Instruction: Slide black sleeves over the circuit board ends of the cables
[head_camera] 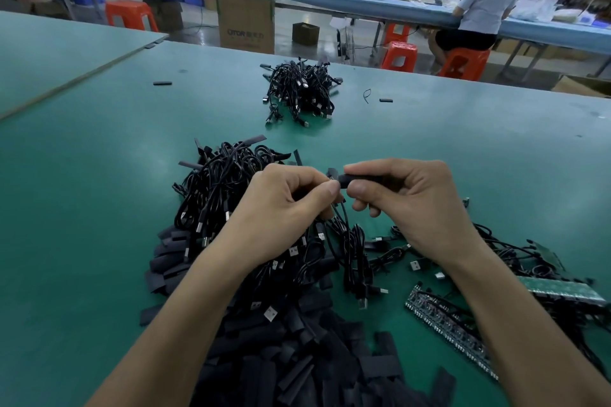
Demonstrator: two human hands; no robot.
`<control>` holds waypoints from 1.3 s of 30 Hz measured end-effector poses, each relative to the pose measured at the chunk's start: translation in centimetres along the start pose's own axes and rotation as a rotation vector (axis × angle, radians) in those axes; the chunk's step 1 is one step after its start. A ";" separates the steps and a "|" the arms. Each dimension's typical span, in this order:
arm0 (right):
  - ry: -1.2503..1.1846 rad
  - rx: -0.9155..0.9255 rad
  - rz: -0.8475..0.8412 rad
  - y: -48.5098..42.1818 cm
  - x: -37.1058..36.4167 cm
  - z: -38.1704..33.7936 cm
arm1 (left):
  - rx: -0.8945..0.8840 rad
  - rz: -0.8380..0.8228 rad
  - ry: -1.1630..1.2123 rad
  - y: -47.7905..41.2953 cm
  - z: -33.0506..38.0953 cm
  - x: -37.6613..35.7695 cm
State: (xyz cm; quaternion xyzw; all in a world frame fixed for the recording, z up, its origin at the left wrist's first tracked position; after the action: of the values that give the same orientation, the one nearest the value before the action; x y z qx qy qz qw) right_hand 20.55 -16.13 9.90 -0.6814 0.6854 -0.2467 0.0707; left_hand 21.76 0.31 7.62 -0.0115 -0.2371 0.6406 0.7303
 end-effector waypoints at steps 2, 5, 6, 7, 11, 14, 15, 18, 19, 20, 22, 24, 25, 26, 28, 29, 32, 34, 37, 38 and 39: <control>0.020 0.002 -0.001 0.0 -0.1 -0.1 | 0.007 -0.006 -0.004 0.0 -0.1 -0.2; 0.032 0.011 0.110 0.2 0.3 -0.2 | 0.009 -0.028 0.002 0.1 -0.1 -0.6; 0.021 0.005 0.181 0.3 0.6 -0.1 | 0.002 -0.025 0.006 0.1 -0.2 -0.7; 0.000 -0.005 0.252 0.4 0.8 0.0 | -0.007 -0.015 0.011 0.1 -0.1 -0.7; -0.057 -0.003 0.367 1.0 0.1 0.3 | -0.059 0.025 0.014 0.2 0.2 -0.8; -0.113 0.000 0.357 1.2 -0.8 0.5 | -0.093 0.051 0.002 0.2 0.3 -0.7; -0.139 -0.003 0.359 1.2 -0.9 0.5 | -0.093 0.057 0.006 0.2 0.3 -0.6; -0.151 -0.005 0.363 1.2 -1.0 0.5 | -0.088 0.058 0.016 0.2 0.4 -0.6; -0.149 -0.003 0.361 1.1 -0.9 0.3 | -0.085 0.057 0.024 0.2 0.5 -0.7; -0.148 0.000 0.357 0.9 -0.9 0.1 | -0.085 0.055 0.031 0.3 0.6 -0.7; -0.141 -0.002 0.341 0.5 -0.9 -0.4 | -0.080 0.041 0.039 0.3 0.7 -1.0; -0.132 -0.003 0.324 0.1 -0.8 -1.0 | -0.061 0.019 0.037 0.4 0.7 -1.1; -0.130 0.002 0.322 -0.1 -0.7 -1.3 | -0.045 -0.003 0.019 0.4 0.5 -1.0; -0.137 0.010 0.328 -0.2 -0.5 -1.7 | -0.022 -0.036 -0.017 0.3 0.2 -1.0; -0.184 0.025 0.369 -0.6 0.1 -2.4 | 0.021 -0.105 -0.128 0.3 -0.6 -0.8; -0.213 0.031 0.401 -0.8 0.5 -2.8 | 0.026 -0.126 -0.185 0.3 -0.9 -0.7; -0.317 0.047 0.486 -1.5 1.6 -3.8 | -0.027 -0.125 -0.297 0.3 -0.6 -0.6; -0.388 0.057 0.523 -1.8 2.3 -4.1 | -0.046 -0.091 -0.315 0.2 -0.3 -0.3; -0.404 0.021 0.541 -2.1 2.7 -3.5 | -0.018 0.038 -0.236 -0.2 -0.1 1.0; -0.363 -0.033 0.527 -2.2 2.6 -2.8 | -0.001 0.120 -0.170 -0.3 -0.1 1.7; -0.288 -0.106 0.502 -2.2 2.3 -1.8 | 0.009 0.223 -0.114 -0.4 -0.1 2.6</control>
State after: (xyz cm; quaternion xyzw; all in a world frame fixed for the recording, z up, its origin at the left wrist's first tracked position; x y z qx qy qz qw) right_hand 21.57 -17.83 12.96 -0.5213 0.8273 -0.0861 0.1906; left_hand 22.39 2.73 8.53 0.0019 -0.2728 0.7184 0.6399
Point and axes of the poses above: each hand's wrist, its own y-axis away from the middle knuckle, its own x-axis out of the back of the hand, z = x × y, the point moved 6 cm from there along -y, towards the middle knuckle, and after that the axes turned 7 degrees about z, right-handed, at the moved point
